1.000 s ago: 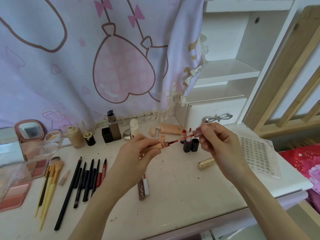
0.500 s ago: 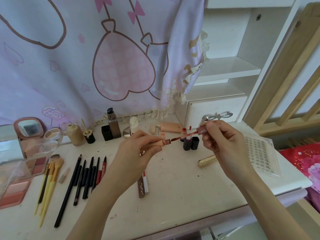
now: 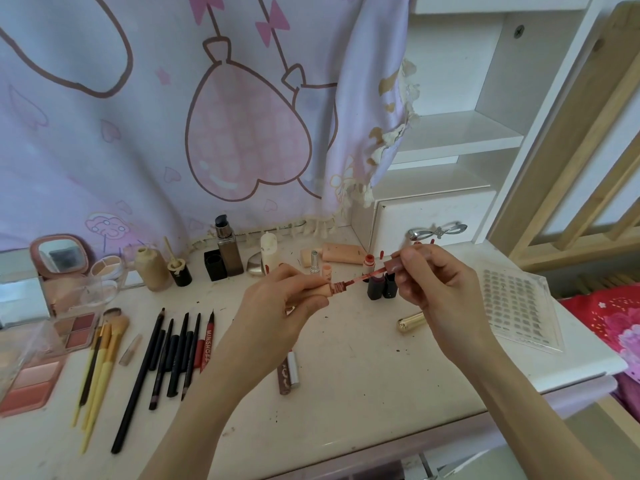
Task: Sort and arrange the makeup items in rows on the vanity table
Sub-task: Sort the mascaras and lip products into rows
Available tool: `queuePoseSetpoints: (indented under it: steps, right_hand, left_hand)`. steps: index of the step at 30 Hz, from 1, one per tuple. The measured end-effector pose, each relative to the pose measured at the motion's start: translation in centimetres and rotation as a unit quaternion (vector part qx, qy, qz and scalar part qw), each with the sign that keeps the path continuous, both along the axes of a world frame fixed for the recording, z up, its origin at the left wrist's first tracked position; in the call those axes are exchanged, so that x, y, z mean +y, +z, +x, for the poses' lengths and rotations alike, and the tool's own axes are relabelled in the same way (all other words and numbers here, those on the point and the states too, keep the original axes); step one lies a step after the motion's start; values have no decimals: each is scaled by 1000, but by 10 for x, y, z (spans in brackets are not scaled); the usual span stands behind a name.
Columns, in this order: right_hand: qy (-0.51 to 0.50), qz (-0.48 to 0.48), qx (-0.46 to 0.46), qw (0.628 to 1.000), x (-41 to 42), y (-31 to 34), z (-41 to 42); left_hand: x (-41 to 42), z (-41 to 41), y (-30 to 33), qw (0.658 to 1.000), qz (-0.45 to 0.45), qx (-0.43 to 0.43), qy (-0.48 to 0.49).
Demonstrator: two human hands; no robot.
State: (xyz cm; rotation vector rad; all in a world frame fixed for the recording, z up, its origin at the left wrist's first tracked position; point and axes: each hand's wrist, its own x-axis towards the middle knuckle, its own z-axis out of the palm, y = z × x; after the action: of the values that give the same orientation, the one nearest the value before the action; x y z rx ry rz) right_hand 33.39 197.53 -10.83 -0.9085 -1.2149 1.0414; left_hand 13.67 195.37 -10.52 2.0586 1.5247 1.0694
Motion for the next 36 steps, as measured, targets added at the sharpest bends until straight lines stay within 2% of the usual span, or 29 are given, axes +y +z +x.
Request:
queuePoseSetpoints:
  steps: [7, 18, 24, 28, 32, 36]
  right_hand:
    - [-39, 8, 26, 999, -3, 2, 4]
    - [-24, 46, -14, 999, -12, -1, 1]
    - [-15, 20, 13, 1000, -12, -7, 12]
    - [-10, -18, 64, 998, -9, -11, 26]
    - [7, -67, 141, 988, -6, -17, 52]
    - [15, -144, 202, 969, -3, -25, 79]
  left_hand:
    - [2, 0, -1, 999, 26, 5, 40]
    - [-1, 11, -3, 998, 41, 14, 35]
    - [2, 15, -6, 998, 38, 41, 34]
    - [9, 21, -15, 998, 7, 50, 25]
    - [13, 33, -25, 999, -2, 19, 51]
    - [18, 58, -31, 994, -51, -91, 36]
